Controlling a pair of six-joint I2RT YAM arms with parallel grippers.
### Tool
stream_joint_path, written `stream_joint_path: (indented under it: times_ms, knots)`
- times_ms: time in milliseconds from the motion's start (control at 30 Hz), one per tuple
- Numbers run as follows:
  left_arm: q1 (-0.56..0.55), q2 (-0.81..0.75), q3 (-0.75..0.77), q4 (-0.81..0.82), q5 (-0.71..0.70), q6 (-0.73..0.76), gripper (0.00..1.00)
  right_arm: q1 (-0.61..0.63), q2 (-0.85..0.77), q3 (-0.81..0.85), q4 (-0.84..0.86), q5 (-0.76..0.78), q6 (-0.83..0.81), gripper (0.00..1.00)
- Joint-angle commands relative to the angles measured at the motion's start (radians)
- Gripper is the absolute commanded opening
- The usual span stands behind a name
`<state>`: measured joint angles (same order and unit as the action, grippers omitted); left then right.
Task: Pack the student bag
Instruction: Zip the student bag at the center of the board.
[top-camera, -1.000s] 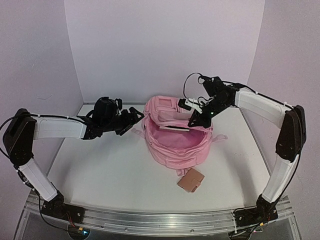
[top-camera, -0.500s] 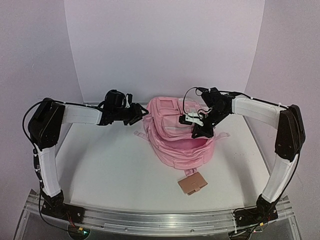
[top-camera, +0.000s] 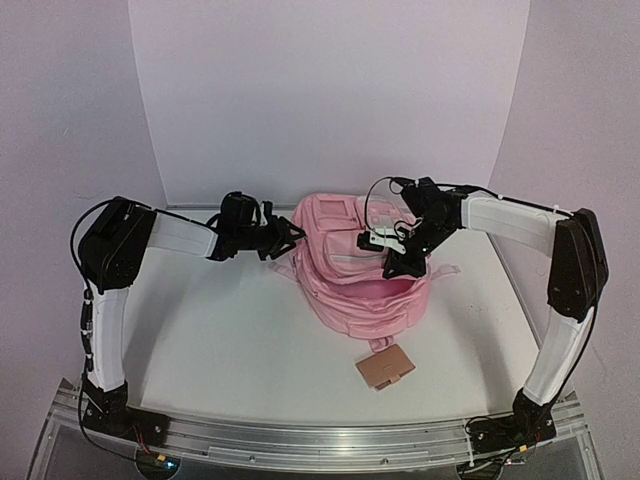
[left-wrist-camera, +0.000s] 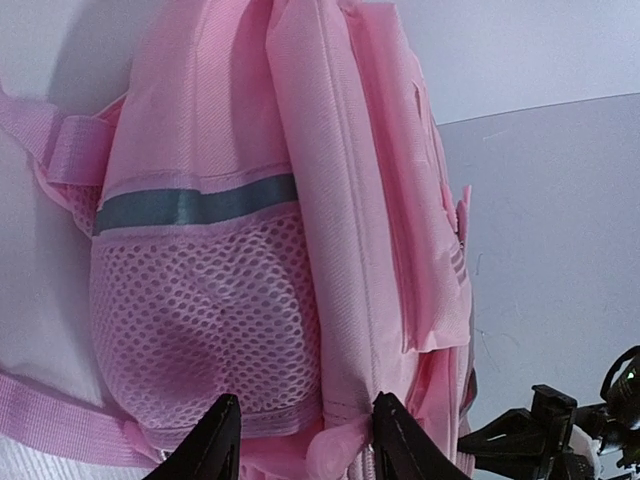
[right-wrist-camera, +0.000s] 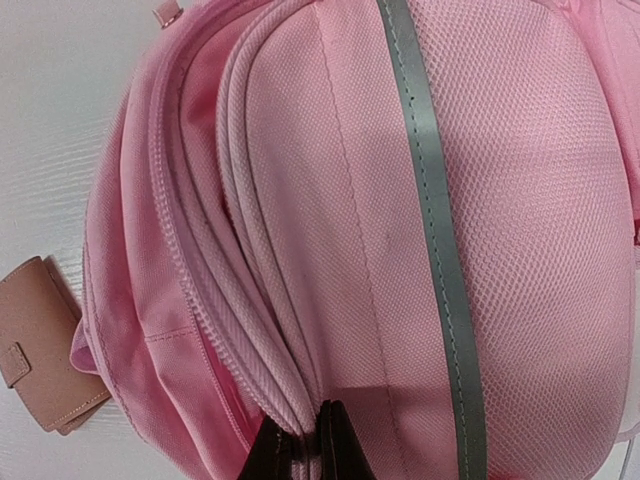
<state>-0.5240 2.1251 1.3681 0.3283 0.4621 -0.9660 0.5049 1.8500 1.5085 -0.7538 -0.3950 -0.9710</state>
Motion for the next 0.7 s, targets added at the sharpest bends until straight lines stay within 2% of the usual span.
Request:
stream_joint_path:
  times_ms: [0,67,200,367,567,667]
  knots:
    - [-0.003,0.014,0.038,0.130,0.051,-0.044,0.41,-0.013,0.022,-0.013,-0.011,0.051,0.027,0.00]
    - [-0.004,0.009,0.030,0.160,0.059,-0.052,0.38,-0.012,0.025,-0.010,-0.011,0.051,0.030,0.00]
    - [-0.004,-0.012,0.007,0.182,0.051,-0.056,0.23,-0.013,0.030,-0.004,-0.012,0.049,0.035,0.00]
    - [-0.004,-0.025,0.007,0.157,0.043,-0.038,0.20,-0.012,0.033,-0.003,-0.011,0.050,0.038,0.00]
    - [-0.004,-0.049,-0.007,0.142,0.038,-0.017,0.01,-0.013,0.034,0.001,-0.012,0.053,0.047,0.00]
    - [-0.010,-0.109,-0.035,0.106,0.017,0.054,0.00,-0.013,0.041,0.006,-0.012,0.048,0.062,0.00]
